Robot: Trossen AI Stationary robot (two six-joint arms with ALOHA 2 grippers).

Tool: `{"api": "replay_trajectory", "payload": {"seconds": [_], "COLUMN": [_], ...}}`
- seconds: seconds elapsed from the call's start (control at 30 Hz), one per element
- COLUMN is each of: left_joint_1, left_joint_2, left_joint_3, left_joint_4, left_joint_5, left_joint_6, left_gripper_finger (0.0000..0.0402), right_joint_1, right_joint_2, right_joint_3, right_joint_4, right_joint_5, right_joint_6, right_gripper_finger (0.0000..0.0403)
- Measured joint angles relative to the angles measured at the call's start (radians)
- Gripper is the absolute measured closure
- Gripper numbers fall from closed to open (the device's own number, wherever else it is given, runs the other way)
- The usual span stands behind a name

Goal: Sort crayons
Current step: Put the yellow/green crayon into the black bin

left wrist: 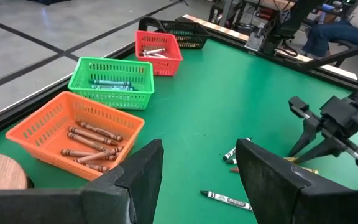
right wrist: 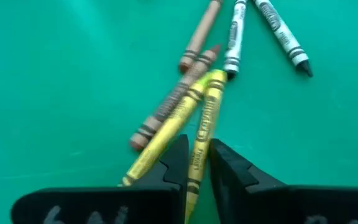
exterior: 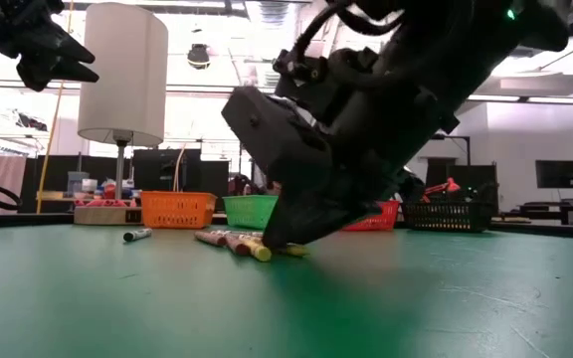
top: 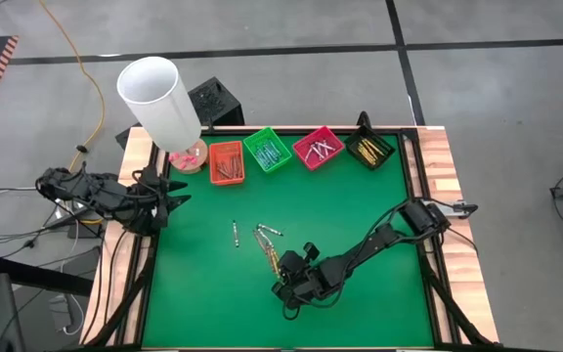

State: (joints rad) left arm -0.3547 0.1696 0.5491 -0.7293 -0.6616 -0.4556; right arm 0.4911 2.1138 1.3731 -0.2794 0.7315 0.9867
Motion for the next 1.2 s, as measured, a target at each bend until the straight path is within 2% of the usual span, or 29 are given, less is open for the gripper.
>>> {"api": "replay_trajectory", "payload": {"seconds": [0.37,0.73,0.97,1.2], "left_joint_1": [0.0,0.0,0.0,0.0], "left_joint_2": [0.0,0.0,0.0,0.0], "left_joint_3": [0.0,0.0,0.0,0.0], "left_joint_4": [0.001,0.001,0.001,0.001], "left_joint_5": [0.0,0.0,0.0,0.0], "left_joint_6": [0.0,-0.001,0.0,0.0], "left_gripper_finger": [0.021,0.021,0.021,0.021], "right_joint_1": [-0.016,-0.065,-0.075,-0.083], "right_joint_2": [-0.003,-0.007,-0.004,0.0], "right_joint_3": [0.002,0.023,0.083,0.146], "right_joint_4": [-0.089,-0.117,-0.235,-0.326], "right_joint_5": [-0.046,-0.336,-0.367,-0.404], "right_joint_6": [0.037,-0.069,-0.077,-0.142], "right_gripper_finger": [0.0331,0.0331,0.0333,0.0351]}}
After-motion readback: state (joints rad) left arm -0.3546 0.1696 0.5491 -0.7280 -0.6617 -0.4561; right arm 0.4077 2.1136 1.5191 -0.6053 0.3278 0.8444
